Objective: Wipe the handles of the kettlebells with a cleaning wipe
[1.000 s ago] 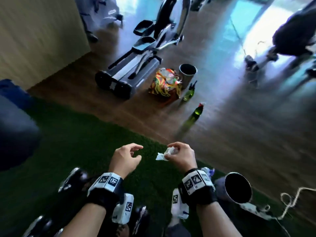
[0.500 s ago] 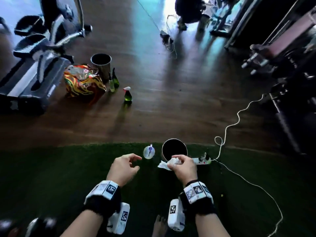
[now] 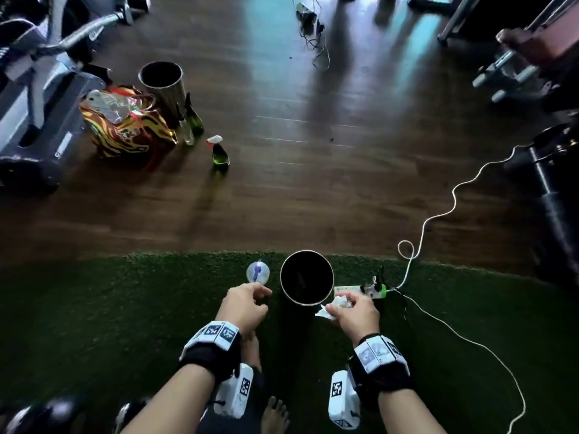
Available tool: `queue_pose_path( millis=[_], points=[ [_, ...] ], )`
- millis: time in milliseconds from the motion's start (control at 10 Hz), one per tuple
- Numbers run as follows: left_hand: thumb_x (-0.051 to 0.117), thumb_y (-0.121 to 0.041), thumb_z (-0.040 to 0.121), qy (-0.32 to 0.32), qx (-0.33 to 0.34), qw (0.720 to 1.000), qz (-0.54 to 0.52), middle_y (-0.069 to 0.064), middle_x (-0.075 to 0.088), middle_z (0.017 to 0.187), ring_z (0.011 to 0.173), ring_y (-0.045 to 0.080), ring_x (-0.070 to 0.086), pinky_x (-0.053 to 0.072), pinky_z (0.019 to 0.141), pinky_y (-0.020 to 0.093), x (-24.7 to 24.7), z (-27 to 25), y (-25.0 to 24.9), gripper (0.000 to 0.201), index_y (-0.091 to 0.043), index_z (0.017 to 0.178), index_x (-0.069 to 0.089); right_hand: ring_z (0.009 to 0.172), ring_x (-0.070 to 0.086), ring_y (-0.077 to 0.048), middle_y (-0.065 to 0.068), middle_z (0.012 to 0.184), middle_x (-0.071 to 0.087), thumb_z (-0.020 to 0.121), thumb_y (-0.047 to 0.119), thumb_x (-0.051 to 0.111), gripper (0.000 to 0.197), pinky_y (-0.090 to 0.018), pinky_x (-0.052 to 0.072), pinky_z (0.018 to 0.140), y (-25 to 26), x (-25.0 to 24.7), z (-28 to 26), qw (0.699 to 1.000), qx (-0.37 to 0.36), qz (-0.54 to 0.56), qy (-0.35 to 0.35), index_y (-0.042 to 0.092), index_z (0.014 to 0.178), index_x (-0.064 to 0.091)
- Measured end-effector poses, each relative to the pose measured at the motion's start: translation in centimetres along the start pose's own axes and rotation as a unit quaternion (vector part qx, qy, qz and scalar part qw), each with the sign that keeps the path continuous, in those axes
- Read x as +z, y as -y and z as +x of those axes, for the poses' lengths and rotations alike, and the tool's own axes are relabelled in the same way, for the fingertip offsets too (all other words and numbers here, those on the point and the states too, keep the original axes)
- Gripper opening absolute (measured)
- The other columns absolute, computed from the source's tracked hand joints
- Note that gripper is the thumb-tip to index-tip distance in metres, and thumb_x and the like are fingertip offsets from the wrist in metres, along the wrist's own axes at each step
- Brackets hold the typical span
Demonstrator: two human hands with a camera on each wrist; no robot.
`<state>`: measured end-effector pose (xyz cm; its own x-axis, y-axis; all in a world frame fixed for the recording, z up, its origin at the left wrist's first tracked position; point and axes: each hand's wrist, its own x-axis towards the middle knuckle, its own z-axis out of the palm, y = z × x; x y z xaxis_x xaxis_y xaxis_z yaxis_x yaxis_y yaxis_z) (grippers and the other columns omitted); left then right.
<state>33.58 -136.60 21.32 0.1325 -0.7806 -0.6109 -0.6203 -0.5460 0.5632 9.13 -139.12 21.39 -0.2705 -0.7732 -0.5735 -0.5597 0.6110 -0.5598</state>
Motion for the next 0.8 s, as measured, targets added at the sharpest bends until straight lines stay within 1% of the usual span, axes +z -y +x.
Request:
queue_pose_path(
  millis=[100,200,300,400,500,600,700,800],
  points=[
    [0.076,-0.022,0.08,0.013,-0.017,1.0,-0.004,-0.015,0.073,0.099,0.093,0.005,0.068,0.054,0.093,0.024,2.2,6.6,0.5,0.027,-0.038,0.102,0.075,0.093,0.068,-0.02,-0.003,0.097,0.072,0.073,0.019,0.086,0.027,-0.029,0.054,0.087,-0.2,2.3,5.9,0.999,0.026,-0.014,0.026,0.024,0.097,0.076],
    [0.079,-0.025,0.082,0.041,-0.031,0.999,-0.006,-0.016,0.073,0.095,0.093,0.005,0.069,0.054,0.092,0.024,5.0,13.6,1.2,0.023,-0.037,0.102,0.075,0.094,0.068,-0.022,-0.006,0.097,0.072,0.074,0.018,0.084,0.027,-0.03,0.054,0.088,-1.0,5.4,12.2,0.997,0.064,-0.013,0.042,0.024,0.1,0.076],
    [0.078,-0.023,0.083,0.059,-0.035,0.998,0.006,-0.015,0.073,0.1,0.092,0.006,0.068,0.053,0.092,0.023,9.0,20.7,2.9,0.026,-0.036,0.105,0.074,0.093,0.067,-0.022,-0.004,0.093,0.072,0.074,0.015,0.082,0.026,-0.026,0.051,0.085,-3.3,9.3,19.0,0.995,0.093,-0.012,0.038,0.02,0.099,0.076],
    [0.077,-0.02,0.083,0.071,-0.041,0.996,0.024,-0.014,0.073,0.105,0.089,0.004,0.065,0.047,0.086,0.015,13.0,27.1,4.8,0.031,-0.034,0.11,0.074,0.094,0.064,-0.018,0.005,0.086,0.063,0.075,0.016,0.081,0.026,-0.017,0.039,0.076,-5.5,13.5,24.8,0.994,0.098,-0.031,0.039,0.024,0.099,0.075],
    [0.076,-0.016,0.085,0.084,-0.047,0.995,0.032,-0.008,0.073,0.109,0.088,0.006,0.063,0.044,0.084,0.015,17.0,32.1,6.8,0.033,-0.029,0.115,0.072,0.1,0.065,-0.02,0.004,0.089,0.064,0.076,0.017,0.081,0.027,-0.017,0.038,0.077,-8.0,17.4,29.2,0.992,0.108,-0.04,0.044,0.023,0.101,0.074],
    [0.074,-0.013,0.085,0.099,-0.059,0.992,0.043,-0.003,0.073,0.112,0.097,0.011,0.066,0.048,0.091,0.02,19.6,35.2,8.2,0.035,-0.026,0.117,0.071,0.109,0.064,-0.023,-0.003,0.11,0.07,0.075,0.022,0.084,0.044,-0.023,0.043,0.092,-10.0,20.0,32.4,0.991,0.114,-0.028,0.063,0.019,0.117,0.07],
    [0.072,-0.013,0.084,0.104,-0.068,0.991,0.054,-0.006,0.072,0.115,0.108,0.013,0.067,0.05,0.1,0.029,21.5,36.4,8.9,0.037,-0.029,0.117,0.071,0.116,0.063,-0.022,-0.008,0.124,0.068,0.075,0.021,0.085,0.063,-0.027,0.043,0.102,-11.7,21.7,34.6,0.989,0.12,-0.015,0.086,0.018,0.133,0.06],
    [0.071,-0.016,0.082,0.083,-0.09,0.991,0.055,-0.009,0.072,0.113,0.105,0.013,0.067,0.051,0.097,0.029,22.7,36.9,9.1,0.037,-0.033,0.114,0.071,0.113,0.061,-0.019,-0.008,0.125,0.066,0.079,0.013,0.08,0.065,-0.019,0.039,0.093,-12.4,22.1,35.7,0.988,0.122,-0.018,0.093,0.023,0.139,0.056]
  ],
)
